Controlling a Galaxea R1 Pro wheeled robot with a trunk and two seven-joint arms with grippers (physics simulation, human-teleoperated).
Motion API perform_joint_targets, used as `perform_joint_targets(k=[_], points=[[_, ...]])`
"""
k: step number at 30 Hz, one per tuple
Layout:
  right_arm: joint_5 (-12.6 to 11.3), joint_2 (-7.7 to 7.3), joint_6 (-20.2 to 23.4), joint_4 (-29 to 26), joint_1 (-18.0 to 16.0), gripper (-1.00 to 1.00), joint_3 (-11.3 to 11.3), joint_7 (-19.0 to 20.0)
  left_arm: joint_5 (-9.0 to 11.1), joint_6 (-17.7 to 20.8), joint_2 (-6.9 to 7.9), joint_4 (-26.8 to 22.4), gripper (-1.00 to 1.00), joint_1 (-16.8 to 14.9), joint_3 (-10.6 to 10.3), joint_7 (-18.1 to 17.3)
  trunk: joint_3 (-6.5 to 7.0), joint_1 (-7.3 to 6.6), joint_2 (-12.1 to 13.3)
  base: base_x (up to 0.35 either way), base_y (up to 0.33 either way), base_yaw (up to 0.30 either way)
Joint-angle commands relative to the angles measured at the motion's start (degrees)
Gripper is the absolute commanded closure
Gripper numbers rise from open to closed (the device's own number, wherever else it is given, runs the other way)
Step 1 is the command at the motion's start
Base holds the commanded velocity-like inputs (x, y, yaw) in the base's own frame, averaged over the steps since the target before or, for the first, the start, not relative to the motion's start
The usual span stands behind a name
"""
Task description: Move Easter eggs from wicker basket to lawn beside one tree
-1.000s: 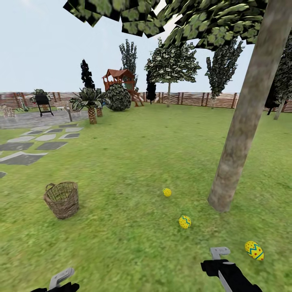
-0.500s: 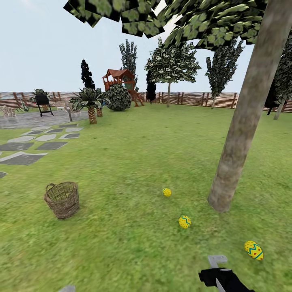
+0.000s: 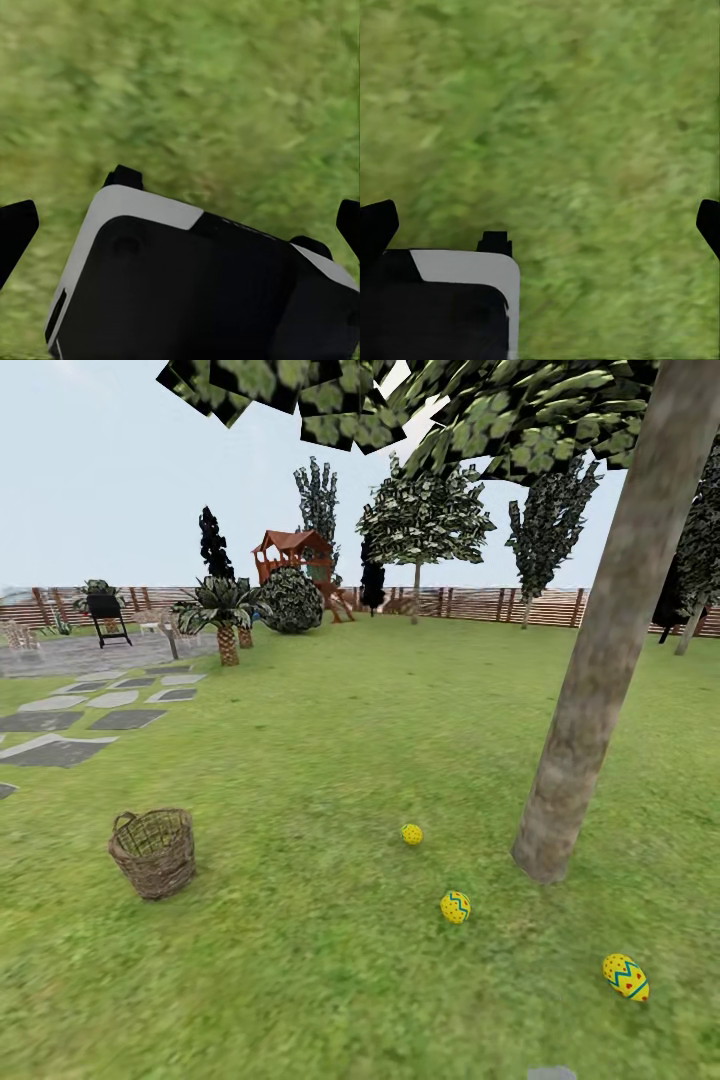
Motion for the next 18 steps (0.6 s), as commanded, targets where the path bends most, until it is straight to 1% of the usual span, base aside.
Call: perform_joint_targets(k=[1,3,6,7,8,11,13,14,17,18], points=[[0.30,0.05,0.18,1.09,-0.01,-1.00,0.18,0.03,0.20,0.05,0.02,1.09,-1.00,-0.01,0.26,-0.14,-0.08,0.03,-0.09,0.000,0.000,0.000],[0.30,0.27,-0.22,5.01,-0.01,-1.00,0.27,-0.03,0.17,-0.38,-0.02,3.83,-1.00,0.03,0.23,-0.17,-0.08,0.03,-0.09,0.000,0.000,0.000],[0.30,0.32,-1.22,10.54,-0.01,-1.00,0.25,-0.04,0.12,-0.51,-0.17,5.23,-1.00,0.39,0.18,-0.18,-0.08,0.03,-0.09,0.000,0.000,0.000],[0.26,0.32,-2.73,12.79,0.13,-1.00,0.23,-0.02,0.12,-0.49,-0.30,5.52,-1.00,1.35,0.16,-0.18,-0.08,0.03,-0.09,0.000,0.000,0.000],[0.21,0.23,-3.80,13.63,0.57,-1.00,0.21,-0.03,0.11,-0.46,-0.36,5.63,-1.00,2.35,0.13,-0.18,-0.08,0.03,-0.09,0.000,0.000,0.000],[-0.01,-0.13,-5.69,14.70,3.14,-1.00,0.17,-0.05,0.11,-0.35,-0.45,5.78,-1.00,5.21,0.10,-0.18,-0.08,0.03,-0.09,0.000,0.000,0.000],[-0.04,-0.11,-6.23,14.98,5.94,-1.00,0.16,-0.06,0.11,-0.35,-0.51,5.83,-1.00,8.04,0.09,-0.18,-0.08,0.03,-0.09,0.000,0.000,0.000],[-0.04,-0.09,-6.30,15.00,6.47,-1.00,0.16,-0.06,0.11,-0.40,-0.56,5.83,-1.00,8.58,0.09,-0.18,-0.08,0.03,-0.09,0.000,0.000,0.000],[-0.11,0.03,-7.23,15.06,9.77,-1.00,0.16,-0.06,0.11,-0.87,-1.21,5.85,-1.00,11.90,0.04,-0.16,-0.08,0.03,-0.09,0.000,0.000,0.000],[-0.16,0.10,-7.96,15.07,11.43,-1.00,0.16,-0.06,0.11,-1.38,-1.44,5.84,-1.00,13.53,0.04,-0.16,-0.08,0.03,-0.09,0.000,0.000,0.000]])
